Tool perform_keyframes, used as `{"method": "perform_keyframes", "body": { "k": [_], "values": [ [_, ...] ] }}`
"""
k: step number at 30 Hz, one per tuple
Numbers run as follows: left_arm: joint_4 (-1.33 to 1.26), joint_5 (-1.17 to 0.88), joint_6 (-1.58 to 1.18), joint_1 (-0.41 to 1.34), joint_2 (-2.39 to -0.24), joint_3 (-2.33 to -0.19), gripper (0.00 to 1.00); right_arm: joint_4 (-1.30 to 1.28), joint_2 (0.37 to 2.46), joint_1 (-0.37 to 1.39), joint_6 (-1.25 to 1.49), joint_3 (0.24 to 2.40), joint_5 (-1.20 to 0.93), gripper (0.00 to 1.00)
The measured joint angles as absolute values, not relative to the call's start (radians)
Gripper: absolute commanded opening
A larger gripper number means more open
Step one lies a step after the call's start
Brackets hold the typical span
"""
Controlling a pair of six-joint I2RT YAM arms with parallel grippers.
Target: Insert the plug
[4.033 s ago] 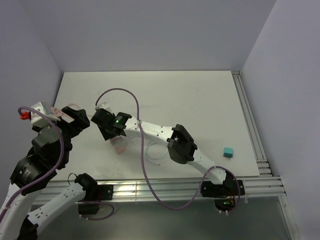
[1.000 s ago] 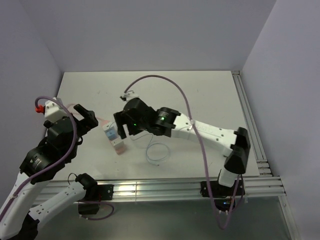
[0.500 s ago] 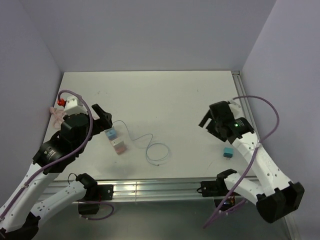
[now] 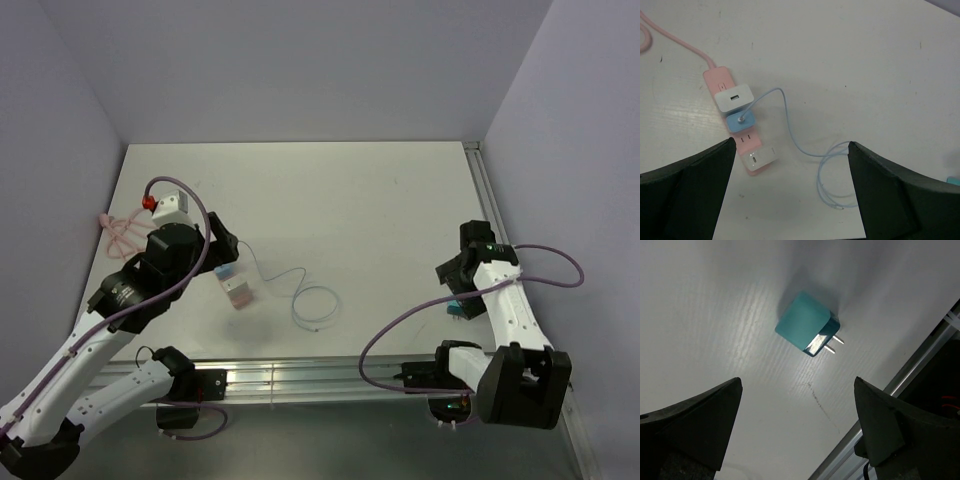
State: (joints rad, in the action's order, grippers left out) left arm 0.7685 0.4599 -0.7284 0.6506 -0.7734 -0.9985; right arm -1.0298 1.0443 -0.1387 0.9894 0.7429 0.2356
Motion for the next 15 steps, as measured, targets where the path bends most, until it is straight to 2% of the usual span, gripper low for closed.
{"method": "perform_keyframes", "body": {
  "k": [10,15],
  "values": [
    [0.772,0.433,-0.725,0.651,-0.807,-0.998,1.00,-0.934,1.214,-0.172,0.993,0.714,0.257,0.97],
    [0.785,0.434,-0.719,0.651,-0.817,-0.999,1.00,-0.861,1.313,-0.196,0.975,0.698,0.280,0.89]
  ]
}}
